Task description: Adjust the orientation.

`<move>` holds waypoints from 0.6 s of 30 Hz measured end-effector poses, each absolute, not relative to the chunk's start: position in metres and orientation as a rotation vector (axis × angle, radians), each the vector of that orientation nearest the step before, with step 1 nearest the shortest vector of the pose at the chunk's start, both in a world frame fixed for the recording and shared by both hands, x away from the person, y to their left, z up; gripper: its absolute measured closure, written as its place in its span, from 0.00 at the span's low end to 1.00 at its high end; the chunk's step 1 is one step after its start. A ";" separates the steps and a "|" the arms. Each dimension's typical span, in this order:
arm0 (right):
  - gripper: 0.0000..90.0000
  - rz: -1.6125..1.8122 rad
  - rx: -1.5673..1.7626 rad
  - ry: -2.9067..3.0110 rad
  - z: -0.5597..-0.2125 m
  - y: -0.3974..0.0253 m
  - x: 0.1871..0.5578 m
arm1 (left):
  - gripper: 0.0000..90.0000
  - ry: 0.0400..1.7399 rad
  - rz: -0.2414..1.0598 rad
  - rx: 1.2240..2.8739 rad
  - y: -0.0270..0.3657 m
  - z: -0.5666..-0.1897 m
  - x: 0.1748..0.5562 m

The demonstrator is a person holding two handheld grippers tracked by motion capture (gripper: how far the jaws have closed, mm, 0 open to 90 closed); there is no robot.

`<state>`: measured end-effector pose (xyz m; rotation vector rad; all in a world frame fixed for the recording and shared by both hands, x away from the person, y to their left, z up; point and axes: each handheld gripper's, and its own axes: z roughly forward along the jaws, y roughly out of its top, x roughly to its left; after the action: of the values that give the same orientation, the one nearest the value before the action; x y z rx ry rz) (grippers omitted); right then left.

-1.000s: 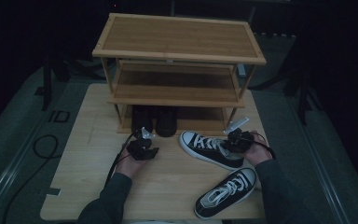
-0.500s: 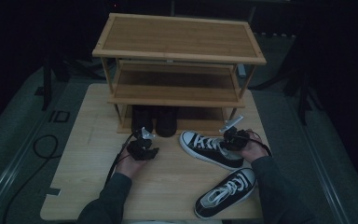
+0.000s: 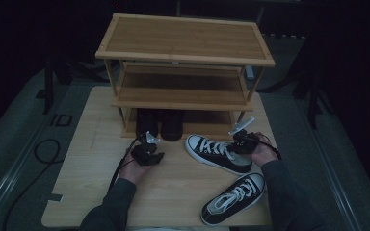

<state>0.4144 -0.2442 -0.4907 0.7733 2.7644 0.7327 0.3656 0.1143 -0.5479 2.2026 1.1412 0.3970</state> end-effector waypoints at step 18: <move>0.98 0.788 0.757 2.737 -0.470 -0.249 0.415 | 0.65 1.138 0.400 2.206 0.114 -0.548 0.365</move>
<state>0.4150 -0.2488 -0.4701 0.7570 2.7371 0.7877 0.3652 0.1141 -0.5478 2.2058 1.1384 0.4001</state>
